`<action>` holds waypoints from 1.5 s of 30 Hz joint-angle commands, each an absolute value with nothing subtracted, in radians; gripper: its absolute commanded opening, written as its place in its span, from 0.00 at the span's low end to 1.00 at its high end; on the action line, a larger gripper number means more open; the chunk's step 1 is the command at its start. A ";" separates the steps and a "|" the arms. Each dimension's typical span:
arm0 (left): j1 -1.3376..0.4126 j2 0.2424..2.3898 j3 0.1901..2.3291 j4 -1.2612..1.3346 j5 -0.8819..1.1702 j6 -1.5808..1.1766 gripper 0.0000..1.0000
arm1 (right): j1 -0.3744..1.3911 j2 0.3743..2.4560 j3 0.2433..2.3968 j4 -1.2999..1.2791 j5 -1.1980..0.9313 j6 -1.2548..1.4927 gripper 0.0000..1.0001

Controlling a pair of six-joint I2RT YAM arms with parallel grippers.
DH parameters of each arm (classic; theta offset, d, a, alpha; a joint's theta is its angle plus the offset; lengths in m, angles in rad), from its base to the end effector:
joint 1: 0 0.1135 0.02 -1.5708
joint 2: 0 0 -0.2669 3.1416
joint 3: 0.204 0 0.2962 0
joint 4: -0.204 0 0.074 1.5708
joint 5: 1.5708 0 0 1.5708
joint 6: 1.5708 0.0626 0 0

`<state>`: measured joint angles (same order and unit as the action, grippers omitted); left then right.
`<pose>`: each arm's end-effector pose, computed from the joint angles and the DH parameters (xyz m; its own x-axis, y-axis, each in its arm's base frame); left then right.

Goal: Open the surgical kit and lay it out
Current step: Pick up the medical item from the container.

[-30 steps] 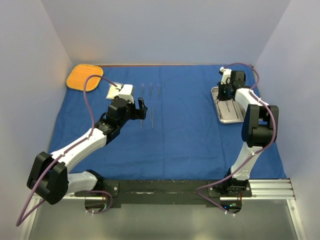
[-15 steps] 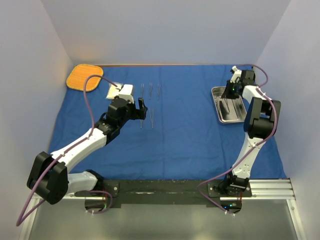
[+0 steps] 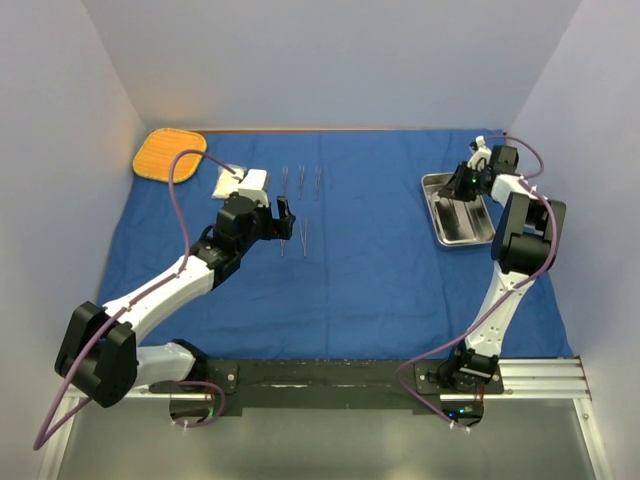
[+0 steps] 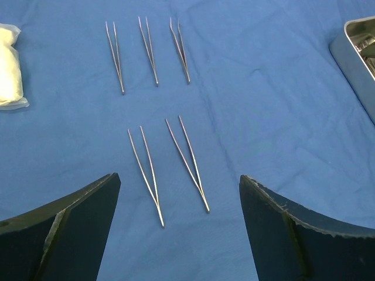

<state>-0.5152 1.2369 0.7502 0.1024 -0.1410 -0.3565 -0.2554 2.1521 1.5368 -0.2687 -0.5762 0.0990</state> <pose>0.3028 -0.1614 0.2321 -0.4364 -0.1500 -0.8872 0.2371 0.9320 -0.2742 0.5101 -0.0979 0.1203 -0.7566 0.2832 -0.5893 -0.0479 0.8749 0.4819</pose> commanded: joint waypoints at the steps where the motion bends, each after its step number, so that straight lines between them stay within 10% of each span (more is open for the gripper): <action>1: -0.506 1.239 0.787 0.127 -0.132 -0.354 0.88 | -0.256 2.174 1.566 -0.259 -0.657 0.133 0.15; 20: -0.506 1.246 0.790 0.126 -0.129 -0.351 0.88 | -0.256 2.194 1.583 -0.238 -0.822 0.135 0.20; 45: -0.506 1.252 0.834 0.124 -0.071 -0.273 0.89 | -0.250 1.866 1.568 -0.380 -0.623 -0.126 0.00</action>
